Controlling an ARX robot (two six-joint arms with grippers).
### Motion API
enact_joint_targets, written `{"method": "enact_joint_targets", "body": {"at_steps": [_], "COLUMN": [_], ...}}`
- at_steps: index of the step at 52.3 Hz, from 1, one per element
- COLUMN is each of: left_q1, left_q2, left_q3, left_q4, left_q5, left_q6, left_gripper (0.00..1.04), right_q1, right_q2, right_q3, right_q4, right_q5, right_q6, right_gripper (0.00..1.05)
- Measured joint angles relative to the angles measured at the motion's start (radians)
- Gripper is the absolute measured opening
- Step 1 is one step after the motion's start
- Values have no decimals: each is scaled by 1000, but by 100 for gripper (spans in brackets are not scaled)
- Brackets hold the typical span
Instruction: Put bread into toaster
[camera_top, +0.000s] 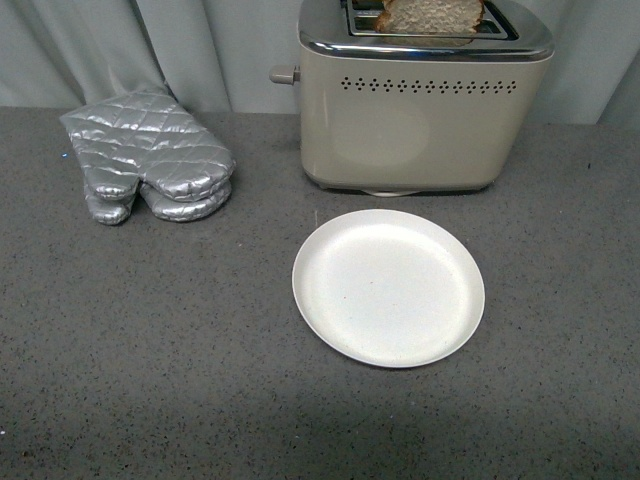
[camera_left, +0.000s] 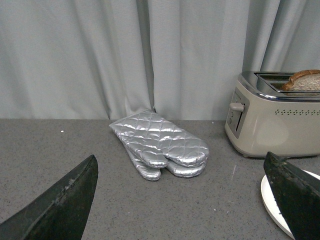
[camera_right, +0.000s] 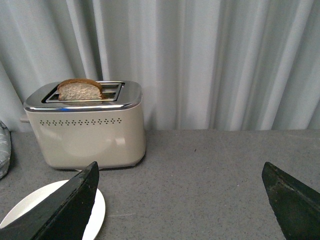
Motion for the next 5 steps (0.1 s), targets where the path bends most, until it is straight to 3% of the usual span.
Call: {"method": "enact_joint_targets", "body": {"at_steps": [5], "left_q1": [0], "left_q2": [0], "left_q3": [0], "left_q4": [0], "left_q5": [0], "left_q6": [0], "left_gripper": [98], "right_q1": [0], "right_q2": [0], "right_q3": [0], "right_q4": [0], "right_q5": [0], "right_q6": [0], "right_gripper": [95]}}
